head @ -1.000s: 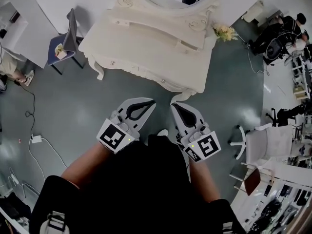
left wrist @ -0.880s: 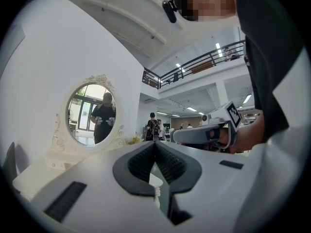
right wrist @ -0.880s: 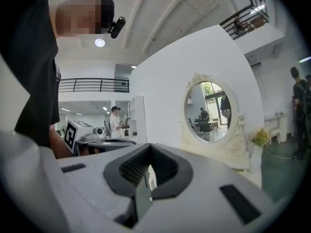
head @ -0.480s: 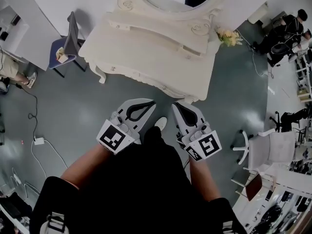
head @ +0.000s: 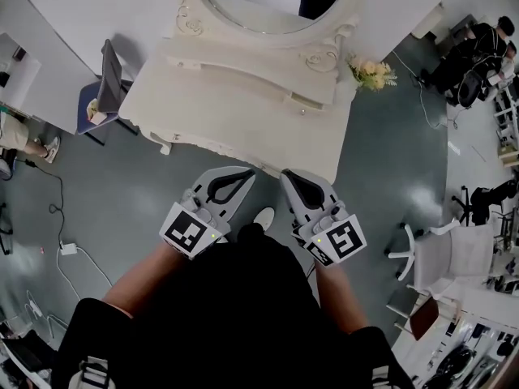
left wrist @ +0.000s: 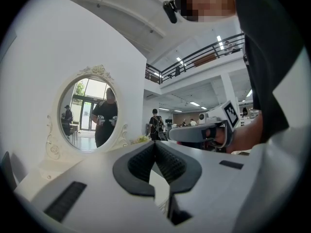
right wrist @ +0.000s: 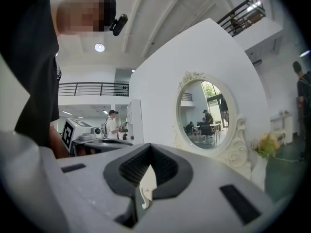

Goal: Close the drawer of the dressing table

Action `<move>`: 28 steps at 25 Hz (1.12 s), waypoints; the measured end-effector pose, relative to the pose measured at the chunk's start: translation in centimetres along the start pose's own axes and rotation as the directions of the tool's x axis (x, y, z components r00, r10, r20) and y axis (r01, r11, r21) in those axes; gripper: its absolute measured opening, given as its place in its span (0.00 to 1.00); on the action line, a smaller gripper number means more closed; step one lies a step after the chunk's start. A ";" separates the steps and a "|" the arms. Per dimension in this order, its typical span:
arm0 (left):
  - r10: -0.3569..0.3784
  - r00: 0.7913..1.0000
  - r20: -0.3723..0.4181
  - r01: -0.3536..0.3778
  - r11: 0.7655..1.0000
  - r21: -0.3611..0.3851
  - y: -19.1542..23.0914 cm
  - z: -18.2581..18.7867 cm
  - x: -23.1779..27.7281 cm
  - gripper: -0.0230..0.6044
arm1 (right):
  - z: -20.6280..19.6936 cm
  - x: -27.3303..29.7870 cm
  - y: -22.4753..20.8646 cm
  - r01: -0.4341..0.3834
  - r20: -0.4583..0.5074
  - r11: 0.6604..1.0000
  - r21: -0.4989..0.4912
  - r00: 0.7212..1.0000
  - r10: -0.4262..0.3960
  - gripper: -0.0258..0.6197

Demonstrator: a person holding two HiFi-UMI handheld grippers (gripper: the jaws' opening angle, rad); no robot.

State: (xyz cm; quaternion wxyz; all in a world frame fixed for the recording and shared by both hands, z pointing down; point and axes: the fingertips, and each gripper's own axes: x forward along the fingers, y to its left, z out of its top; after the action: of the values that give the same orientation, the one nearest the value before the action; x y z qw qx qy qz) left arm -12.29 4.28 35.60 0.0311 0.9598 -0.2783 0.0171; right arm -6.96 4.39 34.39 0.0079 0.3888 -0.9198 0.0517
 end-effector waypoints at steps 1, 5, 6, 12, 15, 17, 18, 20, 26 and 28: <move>-0.002 1.000 -0.003 0.002 1.000 0.004 0.2 0.1 0.8 0.03 | 0.2 0.0 -0.8 0.001 0.003 1.000 0.000 1.000 -0.001 0.04; -0.009 1.000 -0.009 0.009 1.000 0.014 0.6 0.6 4.0 0.03 | 0.5 -0.3 -3.9 0.008 0.007 1.000 0.009 1.000 -0.008 0.04; -0.010 1.000 -0.009 0.010 1.000 0.016 0.7 0.7 4.7 0.03 | 0.5 -0.3 -4.6 0.009 0.007 1.000 0.010 1.000 -0.009 0.04; -0.009 1.000 -0.025 0.009 1.000 0.022 1.0 0.6 8.6 0.03 | 0.8 -1.1 -8.6 0.029 0.021 0.999 0.015 0.999 -0.030 0.04; -0.012 0.999 -0.033 0.013 0.999 0.034 0.6 0.5 10.6 0.03 | 0.9 -1.9 -10.6 0.032 0.028 0.999 0.017 0.999 -0.033 0.04; -0.006 0.999 -0.033 0.007 0.999 0.034 0.4 0.6 11.8 0.03 | 0.8 -2.4 -11.8 0.033 0.029 0.999 0.019 0.999 -0.033 0.04; -0.001 0.999 -0.032 0.002 0.999 0.033 0.4 0.6 12.3 0.03 | 0.7 -2.6 -12.4 0.034 0.029 0.999 0.022 0.999 -0.034 0.04; 0.008 1.000 -0.030 -0.007 0.999 0.032 0.4 0.6 13.3 0.03 | 0.5 -2.9 -13.5 0.037 0.029 0.999 0.030 0.999 -0.038 0.04; -0.011 0.999 -0.045 0.012 1.000 0.028 0.3 -0.1 15.6 0.03 | 0.2 -2.9 -16.2 0.065 0.032 0.997 0.042 0.997 -0.066 0.04; -0.020 0.999 -0.042 0.021 1.000 0.016 0.7 -0.3 16.4 0.03 | 0.0 -2.6 -17.1 0.080 0.026 0.996 0.046 0.996 -0.082 0.04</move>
State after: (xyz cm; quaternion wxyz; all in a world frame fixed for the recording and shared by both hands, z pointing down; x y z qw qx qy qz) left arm 1.20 -5.01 36.75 0.0293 0.9623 -0.2676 0.0393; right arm 7.09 -5.65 35.80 -0.0117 0.4265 -0.9020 0.0666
